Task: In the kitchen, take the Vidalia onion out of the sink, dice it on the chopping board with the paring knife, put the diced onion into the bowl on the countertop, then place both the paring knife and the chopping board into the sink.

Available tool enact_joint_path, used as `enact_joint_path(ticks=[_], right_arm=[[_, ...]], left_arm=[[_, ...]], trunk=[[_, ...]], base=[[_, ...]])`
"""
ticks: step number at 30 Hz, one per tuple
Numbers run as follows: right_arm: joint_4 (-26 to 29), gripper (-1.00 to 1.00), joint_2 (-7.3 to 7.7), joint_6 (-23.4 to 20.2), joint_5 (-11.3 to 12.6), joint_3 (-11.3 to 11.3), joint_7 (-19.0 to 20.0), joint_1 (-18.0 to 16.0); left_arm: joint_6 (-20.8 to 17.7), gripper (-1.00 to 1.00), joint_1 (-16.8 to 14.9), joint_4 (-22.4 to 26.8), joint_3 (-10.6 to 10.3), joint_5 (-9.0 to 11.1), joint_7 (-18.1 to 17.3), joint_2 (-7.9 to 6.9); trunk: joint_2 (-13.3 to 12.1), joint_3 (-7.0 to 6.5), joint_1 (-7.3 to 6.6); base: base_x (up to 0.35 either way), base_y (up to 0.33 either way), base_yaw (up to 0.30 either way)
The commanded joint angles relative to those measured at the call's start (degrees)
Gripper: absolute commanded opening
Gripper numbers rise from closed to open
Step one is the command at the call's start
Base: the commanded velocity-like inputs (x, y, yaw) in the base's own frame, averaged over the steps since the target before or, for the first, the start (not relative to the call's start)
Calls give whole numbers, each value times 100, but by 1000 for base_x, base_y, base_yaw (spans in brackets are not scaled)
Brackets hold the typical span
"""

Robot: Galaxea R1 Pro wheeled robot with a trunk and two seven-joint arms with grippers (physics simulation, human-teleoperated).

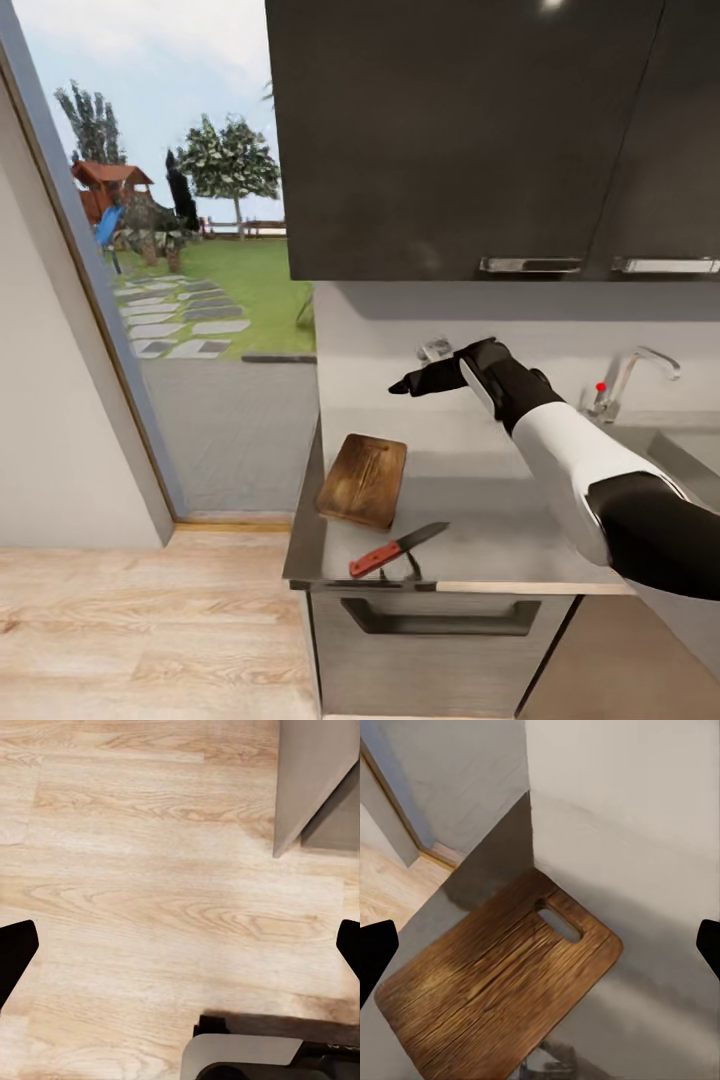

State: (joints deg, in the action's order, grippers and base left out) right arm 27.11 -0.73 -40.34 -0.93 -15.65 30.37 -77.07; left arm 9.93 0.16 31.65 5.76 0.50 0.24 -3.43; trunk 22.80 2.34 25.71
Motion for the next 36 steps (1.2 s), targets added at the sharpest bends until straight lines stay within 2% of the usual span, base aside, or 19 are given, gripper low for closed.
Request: enact_joint_path(ticks=[1,3,9,12,15,16,19,26,32,36], right_arm=[[-57,100,7,32,-8,-14,33,-7],[-330,100,22,260,-11,-16,72,-7],[-733,100,24,542,-91,-25,92,-7],[-829,100,13,613,-242,-48,142,-4],[-862,100,8,638,-395,-57,294,10],[-874,100,15,645,-515,-59,423,22],[-883,100,19,650,-672,-61,542,32],[-989,100,1,862,-1326,-61,920,51],[-1209,100,25,1046,-1526,-58,1139,55],[-1345,100,29,1257,-1540,-60,1157,56]], left_arm=[[8,100,1,8,3,4,2,0],[9,100,1,8,3,4,2,0],[5,100,1,8,4,9,9,-44],[2,100,1,5,57,11,10,-66],[1,100,1,-3,225,11,8,-66],[5,100,1,-12,318,11,5,-63],[8,100,1,-16,361,11,3,-62],[15,100,1,-18,382,11,2,-61],[16,100,1,-18,390,11,2,-61],[10,100,1,-18,390,11,2,-61]], trunk=[[12,11,7],[12,11,7],[12,11,7],[12,11,7],[12,11,7],[12,11,7],[12,11,7],[12,11,7],[12,11,7],[12,11,7]], base=[[324,4,0],[325,2,0],[325,1,0],[325,0,0],[325,0,0],[324,0,0],[215,0,0],[35,0,0],[4,0,0],[0,0,0]])
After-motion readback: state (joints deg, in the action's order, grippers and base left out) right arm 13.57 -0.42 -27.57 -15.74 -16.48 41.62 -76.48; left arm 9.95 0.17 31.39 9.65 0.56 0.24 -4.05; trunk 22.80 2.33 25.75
